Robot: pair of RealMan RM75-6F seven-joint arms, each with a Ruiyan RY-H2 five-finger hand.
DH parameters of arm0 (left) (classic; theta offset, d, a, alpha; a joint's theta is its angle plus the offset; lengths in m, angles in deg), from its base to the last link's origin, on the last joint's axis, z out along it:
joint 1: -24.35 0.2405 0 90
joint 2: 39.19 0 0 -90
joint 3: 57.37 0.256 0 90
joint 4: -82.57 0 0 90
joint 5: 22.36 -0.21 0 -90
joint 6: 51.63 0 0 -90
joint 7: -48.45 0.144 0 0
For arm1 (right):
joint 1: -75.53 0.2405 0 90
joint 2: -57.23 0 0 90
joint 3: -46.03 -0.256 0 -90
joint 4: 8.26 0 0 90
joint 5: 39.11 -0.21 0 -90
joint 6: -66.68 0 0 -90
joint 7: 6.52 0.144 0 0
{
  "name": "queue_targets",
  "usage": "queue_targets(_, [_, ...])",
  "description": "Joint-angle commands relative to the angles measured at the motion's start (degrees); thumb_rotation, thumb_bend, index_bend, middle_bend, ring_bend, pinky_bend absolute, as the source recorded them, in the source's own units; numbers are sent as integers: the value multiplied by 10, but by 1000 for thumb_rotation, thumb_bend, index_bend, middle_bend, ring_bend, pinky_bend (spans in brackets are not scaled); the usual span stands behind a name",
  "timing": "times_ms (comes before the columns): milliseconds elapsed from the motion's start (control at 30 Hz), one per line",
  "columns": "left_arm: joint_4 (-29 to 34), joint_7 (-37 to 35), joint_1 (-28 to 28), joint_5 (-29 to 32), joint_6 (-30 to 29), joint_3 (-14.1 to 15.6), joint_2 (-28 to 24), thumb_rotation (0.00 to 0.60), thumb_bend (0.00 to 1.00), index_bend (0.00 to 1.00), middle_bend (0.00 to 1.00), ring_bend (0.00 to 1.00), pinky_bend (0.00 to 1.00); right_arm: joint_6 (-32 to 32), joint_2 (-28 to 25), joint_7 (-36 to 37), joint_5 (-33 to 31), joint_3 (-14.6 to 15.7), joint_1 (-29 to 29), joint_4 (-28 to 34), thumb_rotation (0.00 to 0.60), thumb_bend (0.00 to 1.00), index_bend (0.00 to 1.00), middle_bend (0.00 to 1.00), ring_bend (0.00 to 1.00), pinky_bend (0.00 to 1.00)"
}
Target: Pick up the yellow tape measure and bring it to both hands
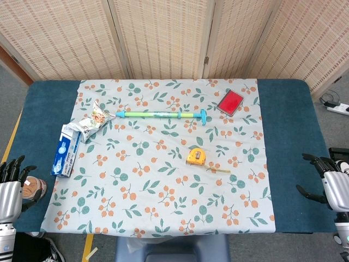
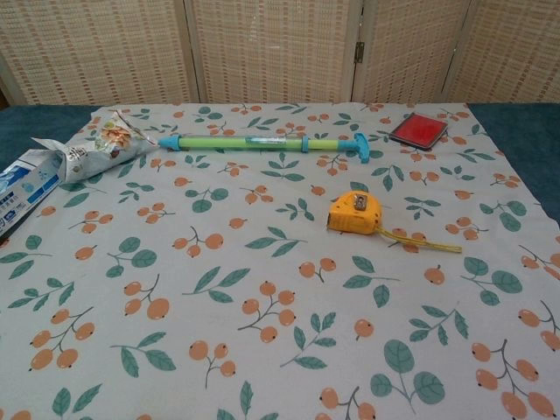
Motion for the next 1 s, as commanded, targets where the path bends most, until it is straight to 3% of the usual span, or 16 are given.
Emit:
queue_targets(33, [-1,-6,4,-7,-5,4,-2,600,354,285,105,88,0,-8,-2,2,6,4,-6,4,600,259,199,268,279,148])
queue_targets(367, [-3,-22,13,-17,-10,9,-7,600,354,286,105,89,0,-9,3,6,14,8,-7,3,600,259,199,268,277,148])
queue_targets(567, [-3,-23,11,-20,-6,9,-8,600,354,287,105,89,0,21,9,-15,16,8,12,13,600,258,199,268,278,158])
queue_targets(867, [4,-32,8,-27,1,10,-13,600,354,290,105,89,0,142,32,-87,-30,-17,91,65,600,259,192,224,263,158])
queue_targets(1000, [6,-34,9,-28,3,11,-15,600,354,293,105,89,0,211,49,-138,-79,-34,137,88,600,259,133,181,204,126])
